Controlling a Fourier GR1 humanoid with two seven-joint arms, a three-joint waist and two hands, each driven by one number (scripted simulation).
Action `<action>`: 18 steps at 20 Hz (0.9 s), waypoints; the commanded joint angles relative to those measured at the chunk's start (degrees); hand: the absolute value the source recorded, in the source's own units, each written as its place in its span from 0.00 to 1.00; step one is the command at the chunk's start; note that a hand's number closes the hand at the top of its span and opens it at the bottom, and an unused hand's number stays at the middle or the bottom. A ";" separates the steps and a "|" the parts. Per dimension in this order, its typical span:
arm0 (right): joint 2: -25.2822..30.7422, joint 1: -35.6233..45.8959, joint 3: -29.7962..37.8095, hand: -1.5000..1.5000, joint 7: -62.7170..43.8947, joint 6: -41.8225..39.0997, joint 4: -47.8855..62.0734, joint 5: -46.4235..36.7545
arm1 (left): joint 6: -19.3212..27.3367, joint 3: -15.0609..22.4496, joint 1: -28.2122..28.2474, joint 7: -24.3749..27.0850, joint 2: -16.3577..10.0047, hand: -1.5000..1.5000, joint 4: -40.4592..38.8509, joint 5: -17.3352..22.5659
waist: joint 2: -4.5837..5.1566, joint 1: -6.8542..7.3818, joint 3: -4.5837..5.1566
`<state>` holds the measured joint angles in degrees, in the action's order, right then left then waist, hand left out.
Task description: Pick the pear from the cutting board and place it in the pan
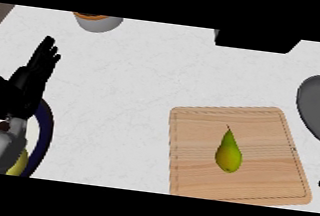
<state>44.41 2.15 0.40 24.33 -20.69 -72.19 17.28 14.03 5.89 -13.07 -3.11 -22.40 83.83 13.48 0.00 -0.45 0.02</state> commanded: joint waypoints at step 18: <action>-0.98 20.68 -1.88 0.00 -28.14 -11.02 -7.98 -2.60 | -3.86 -3.59 1.09 -2.59 1.50 0.50 2.78 -2.52 | -0.11 0.79 0.00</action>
<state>47.64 21.12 0.25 1.41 -31.52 -76.76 13.17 10.98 3.33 -11.84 -2.90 -19.92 84.17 10.68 -0.03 0.33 0.03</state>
